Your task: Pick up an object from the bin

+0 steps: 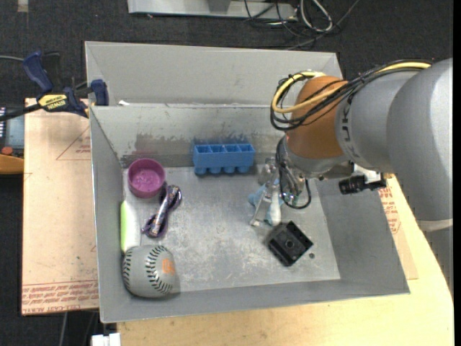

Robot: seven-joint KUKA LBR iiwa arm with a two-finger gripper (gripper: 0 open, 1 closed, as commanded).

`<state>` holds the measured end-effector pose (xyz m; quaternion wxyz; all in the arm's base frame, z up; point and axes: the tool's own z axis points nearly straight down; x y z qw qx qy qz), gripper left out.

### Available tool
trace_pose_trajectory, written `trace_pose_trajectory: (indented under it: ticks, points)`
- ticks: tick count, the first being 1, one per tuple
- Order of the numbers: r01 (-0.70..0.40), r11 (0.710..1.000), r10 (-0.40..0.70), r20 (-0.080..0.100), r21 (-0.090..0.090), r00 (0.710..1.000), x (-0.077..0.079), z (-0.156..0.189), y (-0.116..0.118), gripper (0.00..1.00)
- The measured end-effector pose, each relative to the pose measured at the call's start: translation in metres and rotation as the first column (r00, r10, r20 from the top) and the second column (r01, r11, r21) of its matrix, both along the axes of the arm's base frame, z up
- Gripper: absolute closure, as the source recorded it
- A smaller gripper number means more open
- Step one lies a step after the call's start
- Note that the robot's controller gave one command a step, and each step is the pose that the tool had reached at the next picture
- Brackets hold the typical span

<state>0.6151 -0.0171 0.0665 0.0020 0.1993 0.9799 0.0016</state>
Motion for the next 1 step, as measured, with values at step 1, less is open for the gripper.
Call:
trace_pose_trajectory:
  ticks: [1]
  points:
    - [-0.022, 1.000, 0.022, 0.006, -0.002, 1.000, 0.0123, 0.0834, -0.0232, 0.00]
